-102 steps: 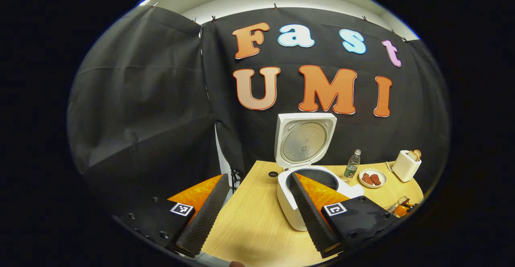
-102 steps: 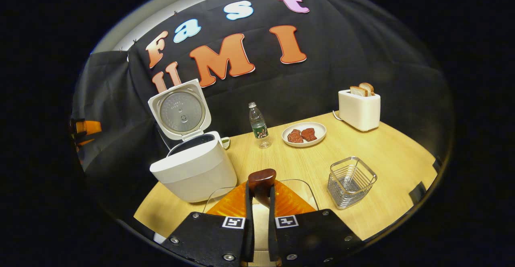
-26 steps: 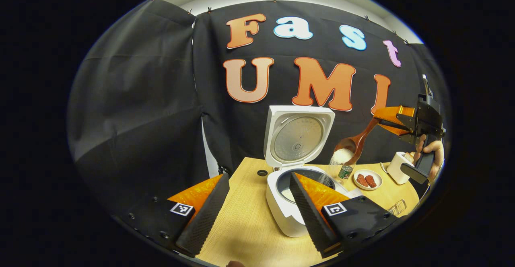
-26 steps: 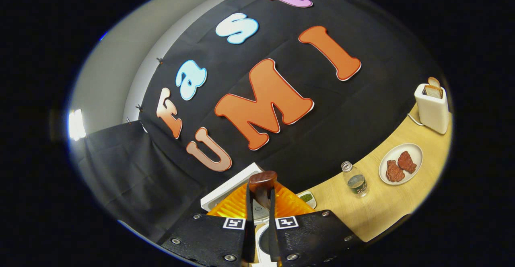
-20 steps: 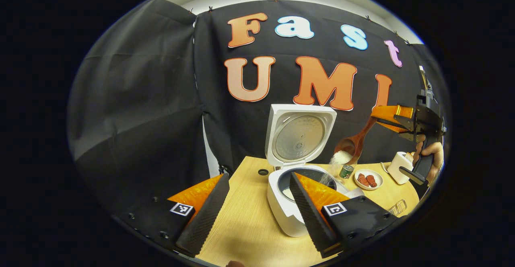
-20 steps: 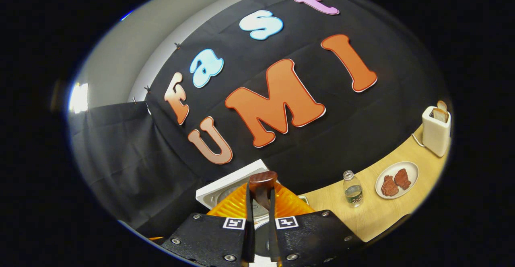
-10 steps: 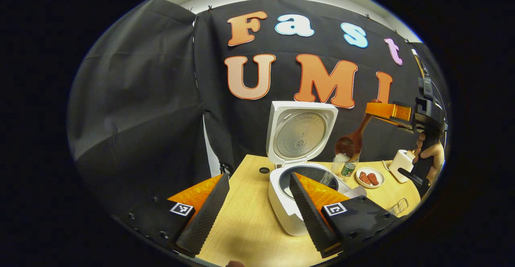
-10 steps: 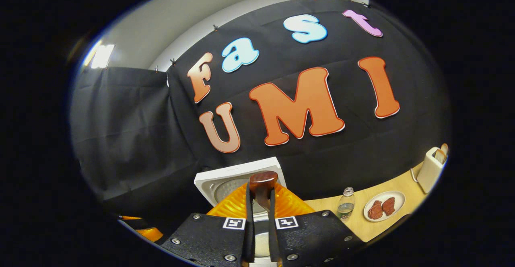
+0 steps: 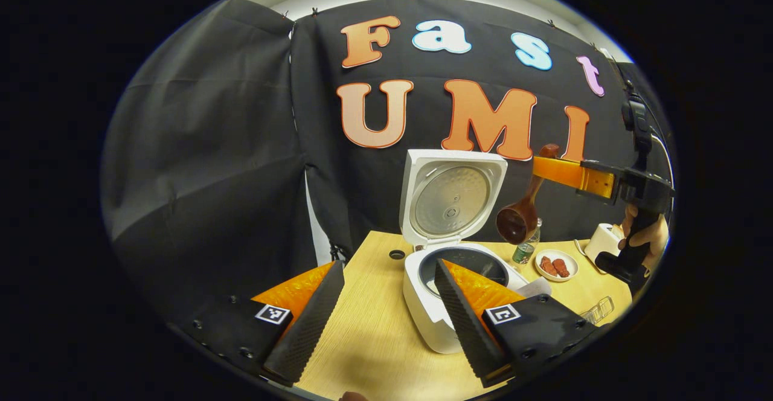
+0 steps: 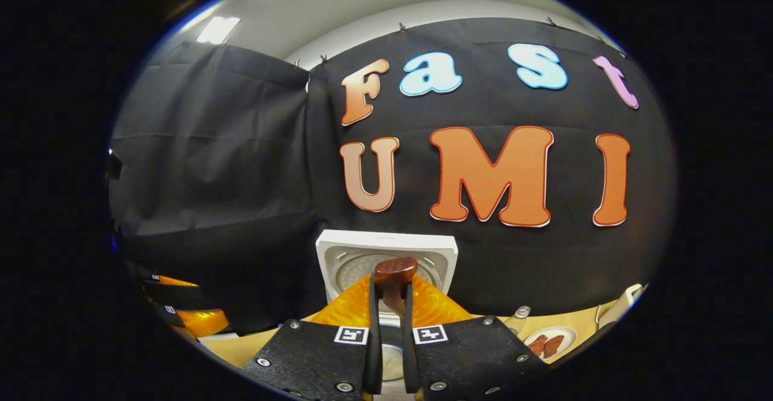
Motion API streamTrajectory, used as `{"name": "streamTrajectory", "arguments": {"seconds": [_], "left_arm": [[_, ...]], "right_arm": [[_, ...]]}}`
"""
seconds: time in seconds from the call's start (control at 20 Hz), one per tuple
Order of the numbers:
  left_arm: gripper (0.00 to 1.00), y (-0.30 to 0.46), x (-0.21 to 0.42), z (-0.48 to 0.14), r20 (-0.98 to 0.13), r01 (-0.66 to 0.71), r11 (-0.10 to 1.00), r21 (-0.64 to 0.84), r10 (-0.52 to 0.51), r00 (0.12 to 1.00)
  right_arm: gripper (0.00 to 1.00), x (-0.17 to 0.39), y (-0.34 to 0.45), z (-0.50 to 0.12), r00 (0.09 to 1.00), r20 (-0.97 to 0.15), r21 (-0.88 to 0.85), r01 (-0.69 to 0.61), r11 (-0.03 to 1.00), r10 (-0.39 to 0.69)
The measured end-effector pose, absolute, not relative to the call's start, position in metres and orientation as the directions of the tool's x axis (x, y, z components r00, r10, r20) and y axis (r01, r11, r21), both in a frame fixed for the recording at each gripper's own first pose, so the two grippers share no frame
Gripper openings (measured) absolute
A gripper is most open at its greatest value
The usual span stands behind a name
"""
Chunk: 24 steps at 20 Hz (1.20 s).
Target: Close the left gripper, press the button to open the rice cooker; take a wooden spoon from the chopstick holder with the right hand, scoop a spoonful of rice and pour it into the rice cooker, then put the wooden spoon back into the chopstick holder.
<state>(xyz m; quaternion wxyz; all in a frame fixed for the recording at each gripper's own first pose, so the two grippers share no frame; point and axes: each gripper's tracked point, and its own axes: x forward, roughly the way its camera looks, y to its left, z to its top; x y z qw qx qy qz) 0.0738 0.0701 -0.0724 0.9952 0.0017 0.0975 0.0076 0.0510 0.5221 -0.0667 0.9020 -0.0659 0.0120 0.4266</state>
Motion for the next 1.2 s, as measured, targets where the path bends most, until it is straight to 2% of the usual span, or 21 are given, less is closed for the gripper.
{"name": "streamTrajectory", "arguments": {"seconds": [0.25, 0.55, 0.9, 0.95, 1.0, 1.2], "left_arm": [[1.00, 0.074, 0.068, -0.072, -0.196, -0.028, 0.999, -0.021, 0.023, 0.980], [1.00, 0.072, 0.061, -0.062, -0.172, -0.033, 0.999, -0.029, 0.027, 0.985], [1.00, 0.060, 0.053, -0.053, -0.144, -0.016, 1.000, -0.021, 0.012, 0.989], [1.00, 0.059, 0.052, -0.052, -0.141, -0.012, 1.000, -0.017, 0.009, 0.990], [1.00, 0.056, 0.050, -0.049, -0.136, -0.008, 1.000, -0.014, 0.006, 0.991], [1.00, 0.048, 0.046, -0.046, -0.129, 0.001, 1.000, -0.014, -0.003, 0.992]], "right_arm": [[0.13, 0.048, 0.516, -0.071, 0.625, -0.084, -0.037, -0.781, 0.624, 0.776], [0.13, 0.059, 0.470, -0.057, 0.665, -0.068, 0.177, -0.726, 0.665, 0.744], [0.13, 0.052, 0.358, -0.037, 0.744, -0.045, 0.269, -0.633, 0.726, 0.666], [0.08, 0.052, 0.340, -0.036, 0.761, -0.048, 0.273, -0.614, 0.741, 0.647], [0.13, 0.052, 0.320, -0.037, 0.779, -0.049, 0.274, -0.591, 0.759, 0.625], [0.13, 0.046, 0.238, -0.050, 0.845, -0.076, 0.268, -0.495, 0.827, 0.530]]}}
